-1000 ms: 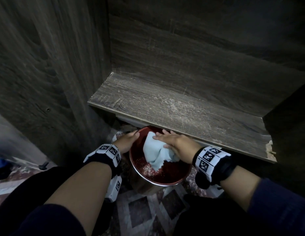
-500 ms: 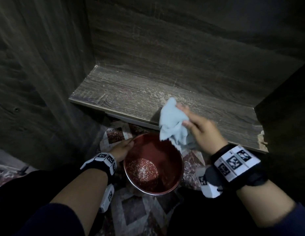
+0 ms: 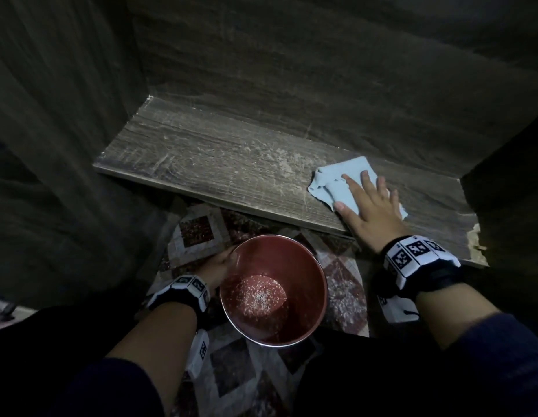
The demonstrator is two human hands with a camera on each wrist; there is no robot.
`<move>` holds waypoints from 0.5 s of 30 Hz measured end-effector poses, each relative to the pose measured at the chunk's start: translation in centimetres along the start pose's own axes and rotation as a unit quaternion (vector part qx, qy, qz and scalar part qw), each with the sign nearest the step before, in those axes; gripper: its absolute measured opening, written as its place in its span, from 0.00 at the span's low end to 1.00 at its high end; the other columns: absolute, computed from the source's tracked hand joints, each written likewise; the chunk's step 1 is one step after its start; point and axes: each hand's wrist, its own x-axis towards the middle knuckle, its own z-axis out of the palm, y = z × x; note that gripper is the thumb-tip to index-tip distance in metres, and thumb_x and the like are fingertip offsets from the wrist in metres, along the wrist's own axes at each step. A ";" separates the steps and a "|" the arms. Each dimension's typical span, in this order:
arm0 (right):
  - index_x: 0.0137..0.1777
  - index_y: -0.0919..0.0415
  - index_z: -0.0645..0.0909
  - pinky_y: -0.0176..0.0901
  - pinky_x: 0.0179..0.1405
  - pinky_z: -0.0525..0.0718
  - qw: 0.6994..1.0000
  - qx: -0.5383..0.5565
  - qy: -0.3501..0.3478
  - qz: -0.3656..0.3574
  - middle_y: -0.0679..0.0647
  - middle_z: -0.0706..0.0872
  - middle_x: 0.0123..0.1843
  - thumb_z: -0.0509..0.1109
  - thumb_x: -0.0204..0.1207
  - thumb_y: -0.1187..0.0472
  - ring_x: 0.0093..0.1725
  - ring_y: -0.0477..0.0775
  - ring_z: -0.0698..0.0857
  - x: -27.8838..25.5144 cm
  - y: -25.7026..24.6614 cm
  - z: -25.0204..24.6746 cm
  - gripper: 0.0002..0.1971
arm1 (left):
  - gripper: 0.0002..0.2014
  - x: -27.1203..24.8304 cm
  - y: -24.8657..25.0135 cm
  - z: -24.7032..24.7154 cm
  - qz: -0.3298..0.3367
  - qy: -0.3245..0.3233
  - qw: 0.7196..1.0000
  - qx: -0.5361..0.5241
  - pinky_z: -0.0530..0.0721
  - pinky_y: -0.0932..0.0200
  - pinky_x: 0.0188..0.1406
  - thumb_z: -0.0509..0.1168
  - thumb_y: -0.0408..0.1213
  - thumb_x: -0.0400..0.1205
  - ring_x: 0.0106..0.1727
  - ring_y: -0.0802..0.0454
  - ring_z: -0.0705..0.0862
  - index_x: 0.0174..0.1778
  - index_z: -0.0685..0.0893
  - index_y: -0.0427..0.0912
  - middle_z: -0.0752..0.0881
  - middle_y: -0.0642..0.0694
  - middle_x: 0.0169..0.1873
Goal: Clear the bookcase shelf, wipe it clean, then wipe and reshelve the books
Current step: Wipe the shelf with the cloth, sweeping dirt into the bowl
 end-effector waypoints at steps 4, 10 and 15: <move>0.84 0.39 0.50 0.61 0.82 0.36 1.000 0.002 0.013 0.003 0.51 0.45 0.87 0.42 0.75 0.30 0.85 0.58 0.40 -0.1 -0.3 0.1 0.36 | 0.19 2.6 -2.0 -1.2 -0.004 -0.013 1.000 0.026 0.76 0.41 0.72 0.60 0.58 0.83 0.65 0.44 0.83 0.67 0.81 0.58 0.85 0.46 0.64; 0.84 0.43 0.55 0.60 0.82 0.39 0.999 -0.009 0.047 0.009 0.52 0.51 0.87 0.45 0.78 0.34 0.86 0.59 0.44 -0.1 -0.6 0.4 0.34 | 0.19 2.7 -1.7 -1.3 -0.002 0.006 0.996 0.088 0.74 0.42 0.73 0.59 0.55 0.85 0.67 0.43 0.82 0.68 0.82 0.54 0.85 0.45 0.65; 0.83 0.45 0.57 0.63 0.82 0.43 0.996 -0.035 0.068 0.046 0.55 0.54 0.86 0.49 0.82 0.36 0.85 0.62 0.49 0.4 0.4 0.6 0.31 | 0.18 0.4 2.2 -0.8 -0.019 0.050 0.978 0.200 0.71 0.58 0.69 0.56 0.47 0.88 0.69 0.44 0.79 0.72 0.79 0.46 0.81 0.48 0.66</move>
